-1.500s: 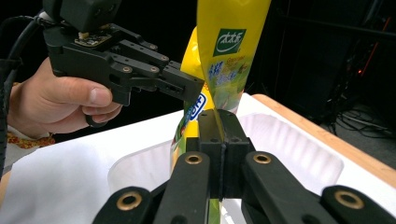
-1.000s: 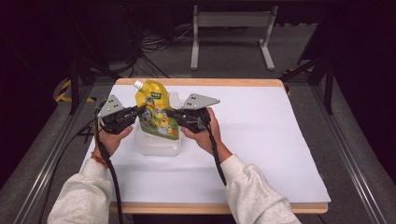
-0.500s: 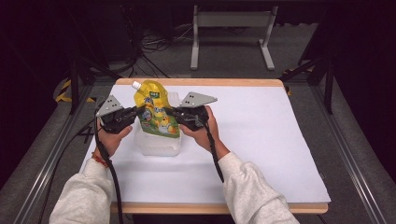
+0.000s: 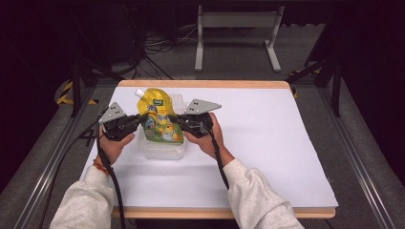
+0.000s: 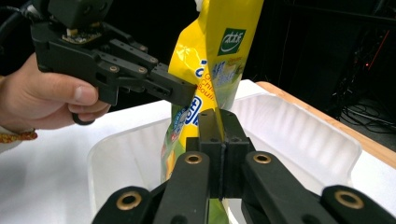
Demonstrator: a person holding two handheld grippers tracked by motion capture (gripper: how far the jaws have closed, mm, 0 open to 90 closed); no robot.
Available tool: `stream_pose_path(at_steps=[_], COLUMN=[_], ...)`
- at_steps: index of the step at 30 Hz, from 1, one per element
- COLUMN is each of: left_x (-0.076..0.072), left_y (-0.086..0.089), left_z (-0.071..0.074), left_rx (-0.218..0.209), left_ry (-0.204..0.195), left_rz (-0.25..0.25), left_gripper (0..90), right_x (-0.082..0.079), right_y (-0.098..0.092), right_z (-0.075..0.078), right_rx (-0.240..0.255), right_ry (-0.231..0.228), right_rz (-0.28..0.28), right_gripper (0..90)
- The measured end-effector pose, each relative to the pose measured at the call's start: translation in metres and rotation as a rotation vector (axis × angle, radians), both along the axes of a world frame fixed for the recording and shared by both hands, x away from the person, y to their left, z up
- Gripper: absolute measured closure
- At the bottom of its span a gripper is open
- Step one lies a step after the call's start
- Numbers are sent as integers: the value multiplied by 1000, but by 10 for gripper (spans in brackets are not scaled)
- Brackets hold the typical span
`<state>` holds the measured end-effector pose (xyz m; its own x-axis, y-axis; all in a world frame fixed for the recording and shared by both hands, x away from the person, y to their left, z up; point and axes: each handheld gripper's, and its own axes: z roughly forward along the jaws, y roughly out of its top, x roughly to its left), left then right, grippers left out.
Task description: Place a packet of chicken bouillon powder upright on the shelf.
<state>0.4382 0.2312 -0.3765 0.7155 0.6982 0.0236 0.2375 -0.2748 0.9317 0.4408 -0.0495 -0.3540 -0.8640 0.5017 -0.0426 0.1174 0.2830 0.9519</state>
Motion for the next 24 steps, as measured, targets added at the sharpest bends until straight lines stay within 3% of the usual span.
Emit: stream_pose_path(at_steps=[5, 8, 13, 24], left_x=[-2, -3, -4, -6], left_y=[-4, -4, -5, -7], left_z=[-5, -9, -12, -17], left_rx=[30, 20, 42, 25], left_ry=[4, 13, 22, 32], left_rz=[2, 2, 1, -5], left_gripper=[876, 875, 873, 870], right_x=[-1, -3, -3, -4], right_y=[-2, -2, -3, -7], right_z=[-6, -12, -18, -25], right_rx=[-15, -29, -40, -71], right_ry=[11, 20, 29, 42], right_rz=[-6, -7, -6, -9], right_gripper=[900, 900, 900, 900])
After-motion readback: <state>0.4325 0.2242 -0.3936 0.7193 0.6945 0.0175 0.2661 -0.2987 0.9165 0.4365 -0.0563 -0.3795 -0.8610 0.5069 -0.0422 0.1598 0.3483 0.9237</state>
